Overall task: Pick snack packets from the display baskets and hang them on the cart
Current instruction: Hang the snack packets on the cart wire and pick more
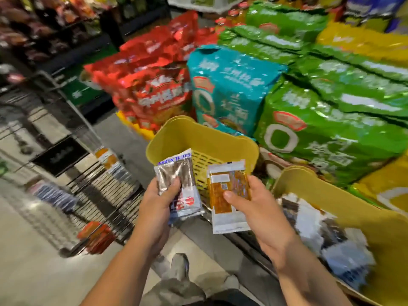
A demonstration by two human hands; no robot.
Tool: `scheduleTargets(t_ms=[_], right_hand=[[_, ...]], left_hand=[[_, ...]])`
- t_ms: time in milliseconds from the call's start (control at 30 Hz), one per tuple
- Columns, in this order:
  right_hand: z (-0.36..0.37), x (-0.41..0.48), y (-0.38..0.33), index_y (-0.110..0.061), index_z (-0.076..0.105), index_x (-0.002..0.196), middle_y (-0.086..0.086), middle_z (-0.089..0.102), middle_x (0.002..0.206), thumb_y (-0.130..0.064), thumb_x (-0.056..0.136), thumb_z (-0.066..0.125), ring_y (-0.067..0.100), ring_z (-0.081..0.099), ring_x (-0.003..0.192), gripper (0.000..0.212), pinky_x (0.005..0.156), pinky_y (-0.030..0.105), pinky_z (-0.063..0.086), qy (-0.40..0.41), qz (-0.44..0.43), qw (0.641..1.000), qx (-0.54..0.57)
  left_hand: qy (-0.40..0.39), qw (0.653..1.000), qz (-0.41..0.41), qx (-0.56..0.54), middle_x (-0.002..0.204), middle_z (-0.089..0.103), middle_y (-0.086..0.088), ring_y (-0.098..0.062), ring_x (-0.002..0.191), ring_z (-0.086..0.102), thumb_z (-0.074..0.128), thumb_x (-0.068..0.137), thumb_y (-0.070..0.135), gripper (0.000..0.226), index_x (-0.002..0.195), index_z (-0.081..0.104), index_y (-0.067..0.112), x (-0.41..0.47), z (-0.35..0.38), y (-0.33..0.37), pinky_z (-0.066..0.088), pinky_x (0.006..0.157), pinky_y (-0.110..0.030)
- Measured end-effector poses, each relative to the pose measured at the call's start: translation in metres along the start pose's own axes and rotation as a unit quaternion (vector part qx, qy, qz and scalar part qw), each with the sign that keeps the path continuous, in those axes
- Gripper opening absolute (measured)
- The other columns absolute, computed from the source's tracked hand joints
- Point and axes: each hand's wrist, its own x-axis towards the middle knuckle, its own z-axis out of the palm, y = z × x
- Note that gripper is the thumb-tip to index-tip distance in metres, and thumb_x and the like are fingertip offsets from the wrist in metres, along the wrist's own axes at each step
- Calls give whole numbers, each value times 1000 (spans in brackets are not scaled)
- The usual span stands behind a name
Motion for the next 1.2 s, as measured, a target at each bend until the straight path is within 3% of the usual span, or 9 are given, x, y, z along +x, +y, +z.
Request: scheduleTargets(t_ms=[100,167,267,433,667,767,867,1033,1200], right_hand=[[38,16,-3,-28,60,128,-19,73,114,-12,94,69,1,68,107,38,94,27,52,-41,11,999,-11],[69,26,-5,-25,64,123,-12,75,112,-9,94,68,8,71,106,33,94,34,54,-67,16,997,-28],[112,37,-3,-20,66,121,-1,77,110,-6,94,66,19,73,103,30,96,46,55,-83,27,995,-39],[191,54,9,-18,70,113,5,77,108,-7,92,69,26,72,104,24,101,51,52,-104,40,992,-51],[316,85,48,-16,70,118,8,76,112,-12,89,73,29,70,111,29,107,54,47,-132,72,987,-53],[362,97,65,-12,70,116,10,76,110,-9,91,69,32,69,111,25,105,49,50,-127,97,986,-50],[403,103,73,-9,70,112,12,77,105,-3,93,65,30,73,102,21,97,44,55,-132,127,982,-53],[444,113,86,-9,69,117,14,76,108,-2,92,65,31,73,101,25,96,50,54,-150,168,972,-66],[455,134,103,-7,70,116,16,75,110,-3,92,66,34,73,104,25,97,52,53,-143,192,967,-88]], left_hand=[[46,999,-2,-21,87,74,-8,-19,62,70,58,98,19,28,125,60,13,-2,-38,8,54,49,-28],[77,996,4,-49,89,73,-10,-21,62,70,62,90,24,38,126,59,12,-5,-65,17,54,48,-29],[130,988,17,-75,89,71,-8,-22,62,67,59,97,20,28,124,60,13,-4,-108,24,54,47,-29],[197,974,22,-107,81,74,-3,-22,67,70,62,98,20,19,116,63,13,15,-191,39,57,78,-43],[215,975,52,-27,107,77,-10,-34,101,73,75,88,35,34,116,69,18,47,-320,78,53,97,-60],[223,972,67,-31,106,77,-10,-33,100,73,76,88,34,30,113,69,17,54,-367,96,56,94,-54],[223,973,60,-31,100,78,-10,-28,89,76,71,93,27,20,110,66,17,62,-410,107,62,80,-43],[228,973,18,-23,101,78,-5,-23,86,77,73,92,21,31,121,61,22,81,-468,104,61,77,-41],[259,965,-18,-43,104,78,-7,-21,85,76,71,93,14,28,120,65,17,106,-498,83,58,70,-32]])
